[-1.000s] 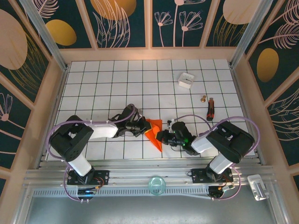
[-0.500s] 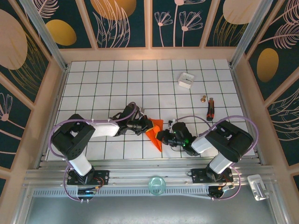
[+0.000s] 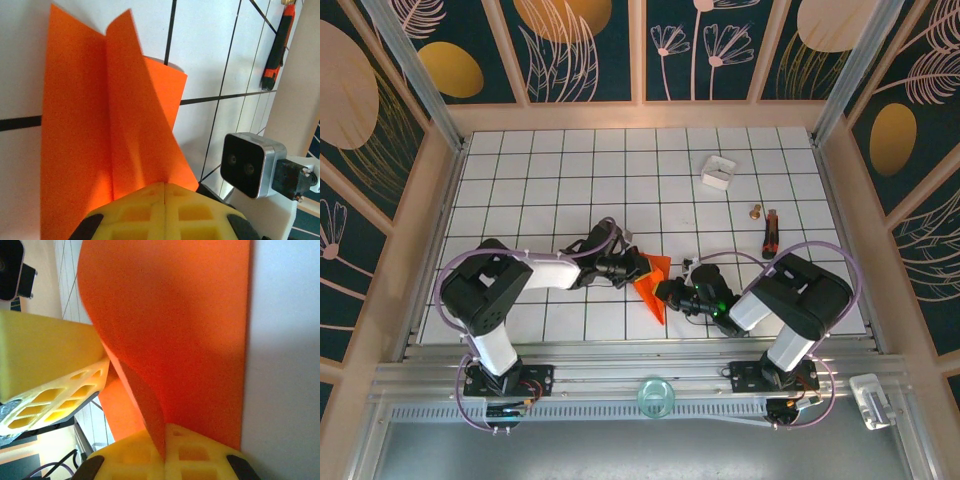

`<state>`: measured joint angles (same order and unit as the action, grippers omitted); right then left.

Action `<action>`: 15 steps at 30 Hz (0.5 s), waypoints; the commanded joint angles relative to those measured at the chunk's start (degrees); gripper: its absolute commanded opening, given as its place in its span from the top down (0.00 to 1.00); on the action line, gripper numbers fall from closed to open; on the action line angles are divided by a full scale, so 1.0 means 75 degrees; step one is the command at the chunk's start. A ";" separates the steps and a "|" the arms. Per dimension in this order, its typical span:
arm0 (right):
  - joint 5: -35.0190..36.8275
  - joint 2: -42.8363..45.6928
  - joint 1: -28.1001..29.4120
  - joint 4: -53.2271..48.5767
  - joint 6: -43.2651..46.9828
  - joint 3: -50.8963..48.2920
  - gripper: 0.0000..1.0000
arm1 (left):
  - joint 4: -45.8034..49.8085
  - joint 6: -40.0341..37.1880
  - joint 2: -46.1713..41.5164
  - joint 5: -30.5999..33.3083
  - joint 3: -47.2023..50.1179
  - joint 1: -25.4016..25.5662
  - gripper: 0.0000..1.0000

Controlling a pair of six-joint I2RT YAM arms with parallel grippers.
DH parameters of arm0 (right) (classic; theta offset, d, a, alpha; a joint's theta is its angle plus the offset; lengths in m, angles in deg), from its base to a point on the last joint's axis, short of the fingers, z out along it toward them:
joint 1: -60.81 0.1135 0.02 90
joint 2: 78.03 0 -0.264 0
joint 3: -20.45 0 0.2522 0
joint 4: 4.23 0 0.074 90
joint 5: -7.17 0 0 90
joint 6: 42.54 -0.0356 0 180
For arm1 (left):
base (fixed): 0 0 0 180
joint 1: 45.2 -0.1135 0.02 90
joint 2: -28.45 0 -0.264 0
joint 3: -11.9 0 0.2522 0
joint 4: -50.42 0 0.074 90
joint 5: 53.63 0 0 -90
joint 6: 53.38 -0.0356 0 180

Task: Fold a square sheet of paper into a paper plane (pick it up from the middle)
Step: Perform the fourth fold on the wing at the bottom-center of the table.

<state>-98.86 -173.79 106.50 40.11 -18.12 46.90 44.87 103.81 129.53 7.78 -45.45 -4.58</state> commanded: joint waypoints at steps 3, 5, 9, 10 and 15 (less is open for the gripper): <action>0.0181 -0.0550 -0.0057 -0.1216 -0.0140 -0.0271 1.00 | 0.0128 -0.0392 0.0243 -0.0230 -0.0427 0.0033 1.00; 0.0169 -0.0577 -0.0069 -0.1200 -0.0147 -0.0276 1.00 | 0.0172 -0.0422 0.0308 -0.0229 -0.0457 0.0032 1.00; 0.0201 -0.0546 -0.0078 -0.1282 -0.0174 -0.0276 1.00 | 0.0247 -0.0425 0.0380 -0.0211 -0.0489 0.0025 1.00; 0.0204 -0.0530 -0.0081 -0.1325 -0.0174 -0.0278 1.00 | 0.0243 -0.0425 0.0351 -0.0218 -0.0464 0.0022 1.00; 0.0260 -0.0485 -0.0092 -0.1523 -0.0218 -0.0281 1.00 | 0.0264 -0.0452 0.0020 -0.0159 -0.0214 -0.0008 0.98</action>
<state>-99.23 -174.95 106.21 41.71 -19.50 46.90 45.88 101.74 131.26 6.84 -48.05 -4.58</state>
